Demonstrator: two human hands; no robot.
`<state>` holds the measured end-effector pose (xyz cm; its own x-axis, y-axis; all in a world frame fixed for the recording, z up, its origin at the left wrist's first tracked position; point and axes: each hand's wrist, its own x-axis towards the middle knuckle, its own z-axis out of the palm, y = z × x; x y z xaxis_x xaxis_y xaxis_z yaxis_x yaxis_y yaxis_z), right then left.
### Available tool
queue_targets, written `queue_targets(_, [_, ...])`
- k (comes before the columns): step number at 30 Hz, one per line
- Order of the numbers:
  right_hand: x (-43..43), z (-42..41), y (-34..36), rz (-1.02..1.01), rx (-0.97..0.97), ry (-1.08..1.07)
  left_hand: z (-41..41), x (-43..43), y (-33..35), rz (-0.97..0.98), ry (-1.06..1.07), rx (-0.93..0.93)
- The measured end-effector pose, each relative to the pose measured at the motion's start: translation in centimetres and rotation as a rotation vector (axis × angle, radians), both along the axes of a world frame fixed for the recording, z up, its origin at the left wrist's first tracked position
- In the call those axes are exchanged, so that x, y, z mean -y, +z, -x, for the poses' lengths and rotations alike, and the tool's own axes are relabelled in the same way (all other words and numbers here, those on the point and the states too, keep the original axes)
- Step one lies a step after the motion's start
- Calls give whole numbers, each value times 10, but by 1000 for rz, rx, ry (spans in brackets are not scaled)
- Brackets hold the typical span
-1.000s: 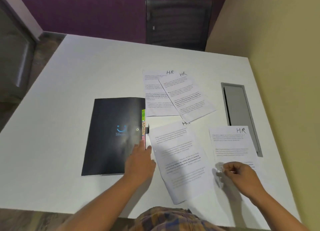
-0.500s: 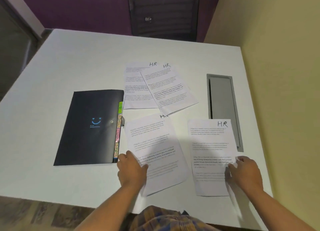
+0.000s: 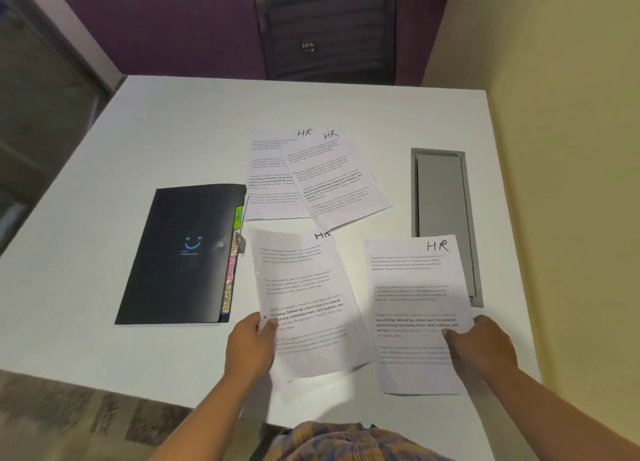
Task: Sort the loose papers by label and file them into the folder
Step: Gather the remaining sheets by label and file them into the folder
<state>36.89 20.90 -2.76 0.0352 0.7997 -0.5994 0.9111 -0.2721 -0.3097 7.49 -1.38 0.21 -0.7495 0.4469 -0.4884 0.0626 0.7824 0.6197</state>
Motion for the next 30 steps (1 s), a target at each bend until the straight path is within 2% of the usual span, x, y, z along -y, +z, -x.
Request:
queue_targets(5, [9,-5,10,2,-350,-31,-16,15,29,-151,92,16])
queue_targets(12, [10,-11,57,24,-637,-77,-18,14,53,-265,189,52])
queue_targets(18, [-4,-3,87,252,-1051,-269,-17,-3,64,-301,205,64])
queue_targets(21, [-5,11,89,311,-1105,-236,-20,-15,67,-327,182,65])
queue_targets(24, [-1,27,90,310,-1067,-163,-22,-26,68,-353,153,112])
queue_targets(27, [10,47,91,292,-990,-32,-22,-36,68,-404,174,240])
queue_targets(30, [21,66,92,247,-953,-88,-20,-44,74,-463,149,380])
